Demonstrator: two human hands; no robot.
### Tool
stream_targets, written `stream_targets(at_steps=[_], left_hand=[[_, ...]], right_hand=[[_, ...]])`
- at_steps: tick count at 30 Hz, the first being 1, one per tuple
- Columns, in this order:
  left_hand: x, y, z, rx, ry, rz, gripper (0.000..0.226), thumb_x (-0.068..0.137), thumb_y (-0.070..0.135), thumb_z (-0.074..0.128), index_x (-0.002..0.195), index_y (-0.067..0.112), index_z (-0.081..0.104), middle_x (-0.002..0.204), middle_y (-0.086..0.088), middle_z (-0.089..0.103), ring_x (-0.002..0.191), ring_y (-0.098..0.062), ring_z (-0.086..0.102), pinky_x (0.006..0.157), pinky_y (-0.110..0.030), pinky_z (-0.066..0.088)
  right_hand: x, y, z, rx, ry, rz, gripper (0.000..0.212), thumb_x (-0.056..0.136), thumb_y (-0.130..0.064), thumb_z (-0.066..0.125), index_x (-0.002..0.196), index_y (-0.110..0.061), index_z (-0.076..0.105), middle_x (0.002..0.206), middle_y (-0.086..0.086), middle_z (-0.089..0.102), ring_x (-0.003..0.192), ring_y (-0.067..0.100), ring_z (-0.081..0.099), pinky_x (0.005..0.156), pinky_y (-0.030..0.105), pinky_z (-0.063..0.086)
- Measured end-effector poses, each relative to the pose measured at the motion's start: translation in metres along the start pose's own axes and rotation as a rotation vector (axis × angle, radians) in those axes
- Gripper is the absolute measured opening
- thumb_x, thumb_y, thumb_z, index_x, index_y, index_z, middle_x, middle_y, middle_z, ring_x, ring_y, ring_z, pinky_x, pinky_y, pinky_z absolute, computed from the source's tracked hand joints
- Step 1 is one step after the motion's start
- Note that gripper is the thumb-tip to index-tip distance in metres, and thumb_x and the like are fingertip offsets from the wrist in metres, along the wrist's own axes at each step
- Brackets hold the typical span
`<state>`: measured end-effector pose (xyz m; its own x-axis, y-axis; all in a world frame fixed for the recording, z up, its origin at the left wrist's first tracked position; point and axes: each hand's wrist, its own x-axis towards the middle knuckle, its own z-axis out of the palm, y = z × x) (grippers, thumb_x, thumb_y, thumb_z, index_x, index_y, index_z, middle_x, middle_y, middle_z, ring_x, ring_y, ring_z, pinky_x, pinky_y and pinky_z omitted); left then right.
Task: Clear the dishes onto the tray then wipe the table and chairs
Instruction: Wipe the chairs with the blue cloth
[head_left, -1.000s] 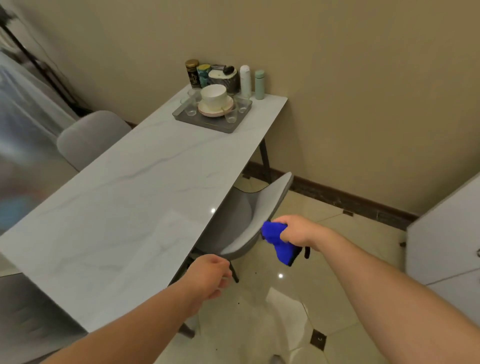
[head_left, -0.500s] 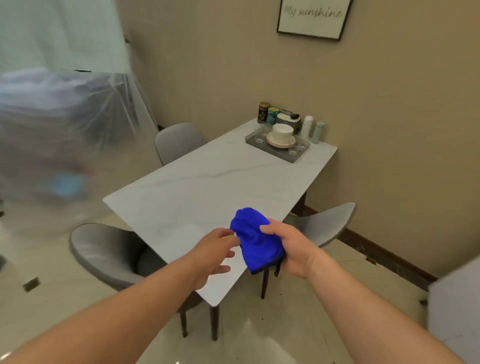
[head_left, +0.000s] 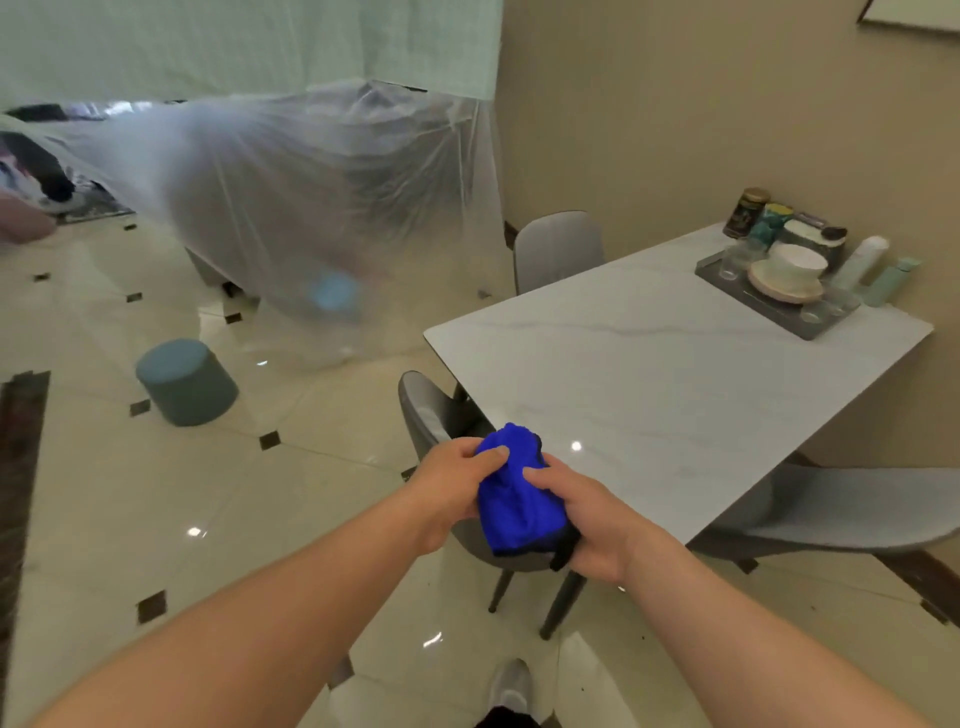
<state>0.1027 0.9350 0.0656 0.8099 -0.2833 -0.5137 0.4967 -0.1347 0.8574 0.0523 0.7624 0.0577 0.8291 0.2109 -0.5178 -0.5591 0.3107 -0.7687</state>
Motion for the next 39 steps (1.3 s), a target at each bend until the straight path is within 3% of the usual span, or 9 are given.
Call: stream_targets(at_steps=[4, 11, 15, 19, 22, 28, 30, 34, 39], left_hand=[[0.034, 0.016, -0.020, 0.152, 0.158, 0.062, 0.015, 0.099, 0.034, 0.061, 0.105, 0.025, 0.072, 0.098, 0.003, 0.076, 0.094, -0.018, 0.073, 0.089, -0.045, 0.060], [0.105, 0.049, -0.100, 0.361, 0.493, -0.062, 0.017, 0.097, 0.027, 0.047, 0.085, 0.020, 0.056, 0.085, -0.002, 0.060, 0.076, -0.024, 0.056, 0.072, -0.038, 0.051], [0.131, 0.054, -0.133, 0.269, 0.524, -0.213, 0.024, 0.105, 0.037, 0.046, 0.109, 0.017, 0.057, 0.104, -0.003, 0.063, 0.094, -0.020, 0.065, 0.090, -0.042, 0.056], [0.162, 0.057, -0.157, 0.219, 0.566, -0.227, 0.025, 0.101, 0.030, 0.045, 0.098, 0.013, 0.063, 0.103, -0.014, 0.068, 0.092, -0.028, 0.066, 0.088, -0.044, 0.055], [0.183, 0.060, -0.169, 0.156, 0.597, -0.234, 0.027, 0.100, 0.033, 0.043, 0.091, 0.014, 0.059, 0.096, -0.011, 0.065, 0.090, -0.028, 0.062, 0.083, -0.040, 0.053], [0.215, 0.057, -0.186, 0.214, 0.391, -0.302, 0.022, 0.101, 0.033, 0.047, 0.090, 0.016, 0.057, 0.093, -0.003, 0.061, 0.095, -0.024, 0.063, 0.090, -0.039, 0.054], [0.222, 0.057, -0.194, 0.235, 0.330, -0.278, 0.022, 0.101, 0.028, 0.047, 0.084, 0.017, 0.055, 0.099, -0.007, 0.062, 0.095, -0.023, 0.063, 0.093, -0.041, 0.054], [0.233, 0.054, -0.213, 0.287, 0.219, -0.279, 0.025, 0.102, 0.020, 0.045, 0.078, 0.017, 0.051, 0.103, -0.013, 0.062, 0.098, -0.030, 0.063, 0.091, -0.039, 0.054], [0.250, 0.067, -0.235, 0.296, 0.126, -0.243, 0.019, 0.096, 0.022, 0.048, 0.084, 0.011, 0.057, 0.090, -0.010, 0.058, 0.087, -0.027, 0.058, 0.078, -0.039, 0.050]], right_hand=[[0.048, -0.026, 0.007, -0.108, 0.052, -0.043, 0.035, 0.098, -0.013, 0.060, 0.133, -0.015, 0.060, 0.121, 0.016, 0.072, 0.111, 0.035, 0.069, 0.094, 0.046, 0.057], [0.203, -0.052, -0.010, -0.612, 0.530, -0.071, 0.057, 0.096, -0.016, 0.054, 0.149, -0.030, 0.038, 0.136, 0.004, 0.058, 0.105, 0.024, 0.061, 0.090, 0.038, 0.053], [0.239, -0.021, 0.043, -0.996, 0.108, -0.019, 0.054, 0.096, -0.019, 0.051, 0.148, -0.033, 0.043, 0.143, 0.004, 0.048, 0.118, 0.026, 0.057, 0.102, 0.037, 0.048], [0.246, -0.042, 0.063, -0.908, -0.134, -0.393, 0.052, 0.094, -0.008, 0.053, 0.137, -0.039, 0.055, 0.132, -0.010, 0.053, 0.114, 0.007, 0.056, 0.098, 0.024, 0.050], [0.259, -0.044, 0.066, -1.236, -0.217, -0.504, 0.049, 0.098, -0.013, 0.053, 0.141, -0.036, 0.053, 0.126, -0.003, 0.048, 0.110, 0.016, 0.053, 0.093, 0.026, 0.047], [0.217, -0.078, 0.041, -1.229, -0.485, 0.158, 0.041, 0.085, -0.009, 0.057, 0.103, -0.041, 0.075, 0.113, -0.011, 0.066, 0.099, 0.017, 0.067, 0.091, 0.036, 0.058], [0.201, -0.083, 0.038, -1.115, -0.314, 0.225, 0.040, 0.083, -0.009, 0.059, 0.097, -0.041, 0.076, 0.105, -0.007, 0.072, 0.093, 0.020, 0.070, 0.082, 0.033, 0.061], [0.244, -0.070, 0.076, -0.896, 0.287, -0.076, 0.046, 0.090, -0.009, 0.058, 0.124, -0.039, 0.064, 0.115, -0.011, 0.065, 0.092, 0.008, 0.065, 0.067, 0.015, 0.050], [0.294, -0.042, 0.133, -1.543, 0.200, -0.138, 0.040, 0.090, -0.020, 0.061, 0.124, -0.040, 0.063, 0.119, -0.004, 0.047, 0.099, 0.020, 0.052, 0.080, 0.034, 0.052]])
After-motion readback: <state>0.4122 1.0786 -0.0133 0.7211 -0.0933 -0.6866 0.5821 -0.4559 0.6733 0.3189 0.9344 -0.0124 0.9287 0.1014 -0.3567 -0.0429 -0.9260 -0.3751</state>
